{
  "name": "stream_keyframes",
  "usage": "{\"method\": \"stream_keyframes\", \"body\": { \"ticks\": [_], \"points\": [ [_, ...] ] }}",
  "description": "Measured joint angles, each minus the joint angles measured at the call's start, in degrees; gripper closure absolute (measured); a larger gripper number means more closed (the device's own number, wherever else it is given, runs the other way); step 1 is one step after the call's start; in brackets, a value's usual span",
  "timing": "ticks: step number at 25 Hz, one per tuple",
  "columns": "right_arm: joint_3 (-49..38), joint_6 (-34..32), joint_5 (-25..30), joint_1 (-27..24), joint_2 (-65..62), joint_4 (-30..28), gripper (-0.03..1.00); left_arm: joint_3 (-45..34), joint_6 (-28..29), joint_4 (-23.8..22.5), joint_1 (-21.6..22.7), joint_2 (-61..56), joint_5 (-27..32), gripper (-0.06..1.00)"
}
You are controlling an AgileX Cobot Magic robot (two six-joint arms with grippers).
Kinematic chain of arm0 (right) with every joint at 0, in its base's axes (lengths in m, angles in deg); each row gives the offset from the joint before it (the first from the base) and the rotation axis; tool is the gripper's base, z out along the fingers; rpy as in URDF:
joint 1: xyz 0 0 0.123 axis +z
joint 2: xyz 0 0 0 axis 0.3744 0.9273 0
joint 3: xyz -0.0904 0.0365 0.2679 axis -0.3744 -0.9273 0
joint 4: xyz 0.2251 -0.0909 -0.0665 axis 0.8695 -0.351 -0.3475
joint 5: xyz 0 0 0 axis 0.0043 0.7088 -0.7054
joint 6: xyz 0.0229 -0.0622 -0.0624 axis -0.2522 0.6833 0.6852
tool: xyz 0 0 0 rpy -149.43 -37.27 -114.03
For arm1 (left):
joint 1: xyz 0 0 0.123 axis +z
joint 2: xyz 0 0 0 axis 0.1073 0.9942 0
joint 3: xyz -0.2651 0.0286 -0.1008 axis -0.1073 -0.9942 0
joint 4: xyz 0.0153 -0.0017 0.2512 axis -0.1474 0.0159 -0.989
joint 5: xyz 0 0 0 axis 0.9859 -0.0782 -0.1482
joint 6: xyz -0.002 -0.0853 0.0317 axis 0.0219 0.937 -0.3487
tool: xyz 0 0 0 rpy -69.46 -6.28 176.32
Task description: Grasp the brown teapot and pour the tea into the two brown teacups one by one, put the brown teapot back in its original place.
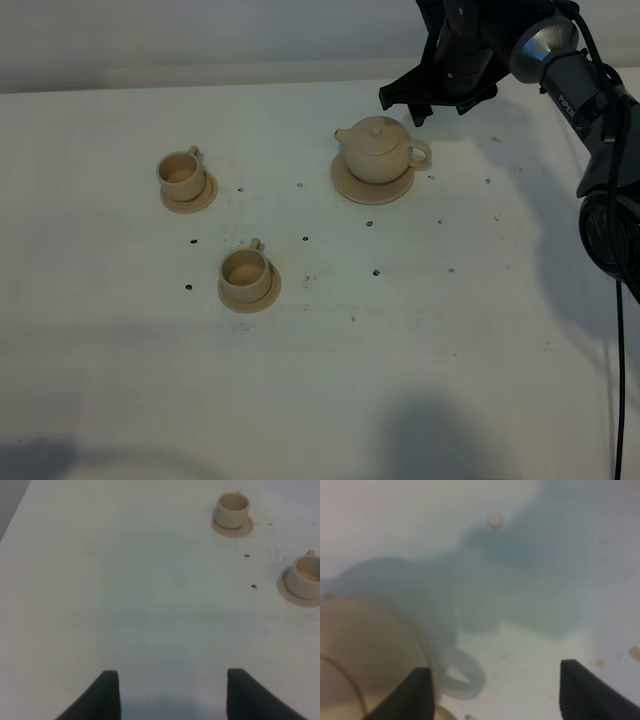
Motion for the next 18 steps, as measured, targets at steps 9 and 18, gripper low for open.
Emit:
{"method": "stream_keyframes", "body": {
  "ticks": [9, 18],
  "points": [
    [0.00, 2.00, 0.12, 0.00, 0.36, -0.92, 0.41, 0.00, 0.00, 0.00, 0.00, 0.00, 0.00, 0.47],
    [0.00, 2.67, 0.19, 0.00, 2.15, -1.27, 0.41, 0.00, 0.00, 0.00, 0.00, 0.00, 0.00, 0.47]
  ]
}}
